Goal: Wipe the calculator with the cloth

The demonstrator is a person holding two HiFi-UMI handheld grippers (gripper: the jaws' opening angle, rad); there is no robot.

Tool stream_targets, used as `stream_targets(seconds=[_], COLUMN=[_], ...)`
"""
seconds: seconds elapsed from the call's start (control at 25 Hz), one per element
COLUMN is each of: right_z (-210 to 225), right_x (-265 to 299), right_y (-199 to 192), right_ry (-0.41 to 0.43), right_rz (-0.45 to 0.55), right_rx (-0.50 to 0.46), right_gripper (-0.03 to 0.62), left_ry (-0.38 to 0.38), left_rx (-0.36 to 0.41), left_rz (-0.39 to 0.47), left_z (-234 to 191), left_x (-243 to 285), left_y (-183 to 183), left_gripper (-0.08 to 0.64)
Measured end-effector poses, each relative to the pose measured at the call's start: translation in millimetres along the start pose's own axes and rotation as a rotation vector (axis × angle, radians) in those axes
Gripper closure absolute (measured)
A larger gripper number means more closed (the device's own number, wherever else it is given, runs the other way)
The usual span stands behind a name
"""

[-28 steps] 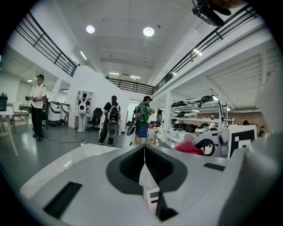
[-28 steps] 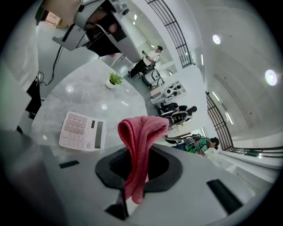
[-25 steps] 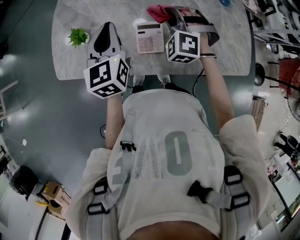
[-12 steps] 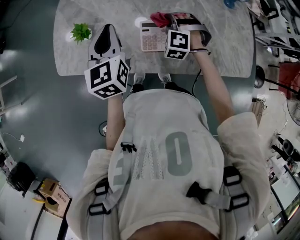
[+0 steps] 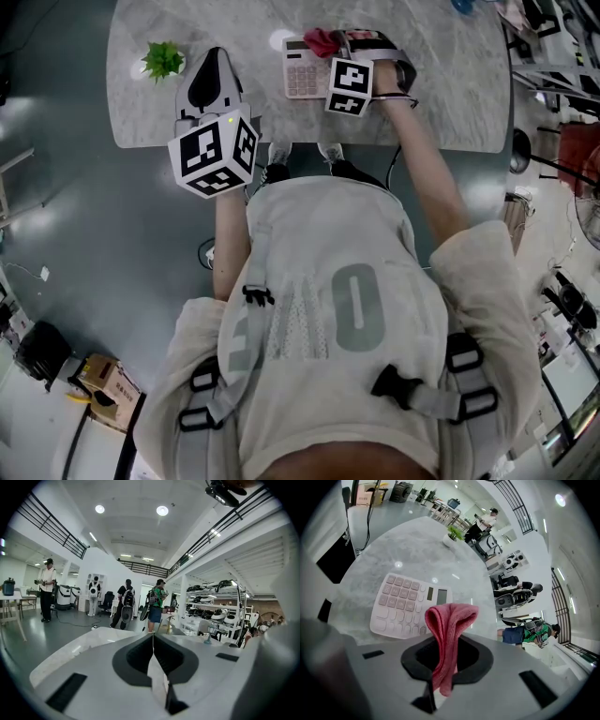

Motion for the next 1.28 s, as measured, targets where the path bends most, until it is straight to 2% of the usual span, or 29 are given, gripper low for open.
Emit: stream_targets(seconds=[0.24,0.84,1.28], right_z=[-9,-10,-41], right_x=[5,11,4], right_y=[5,7,10], right_ry=[0.025,0.015,0.082], right_rz=[-0.003,-0.029,-0.02], right_rx=[-0.014,-0.014,-0.027], right_gripper=[0.537,0.537,0.537], left_ry=[0.01,0.027,0.005], left_rx=[-0.008,-0.012,-0.017], left_rz=[-0.009,-0.031,-0.063], left_z=[-3,-9,-7], left_x=[-2,-10,-7], left_y=[-4,-12,-23], left_gripper=[0.538,0.538,0.538])
Point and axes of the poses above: the fingertips, and each gripper's own axes: x forward along the fingers, z to its right, y out of its top, the point moved 10 cm from there along -x, backward along the fingers, and after that the axes turned 11 degrees about -z, right-handed, at the moved point
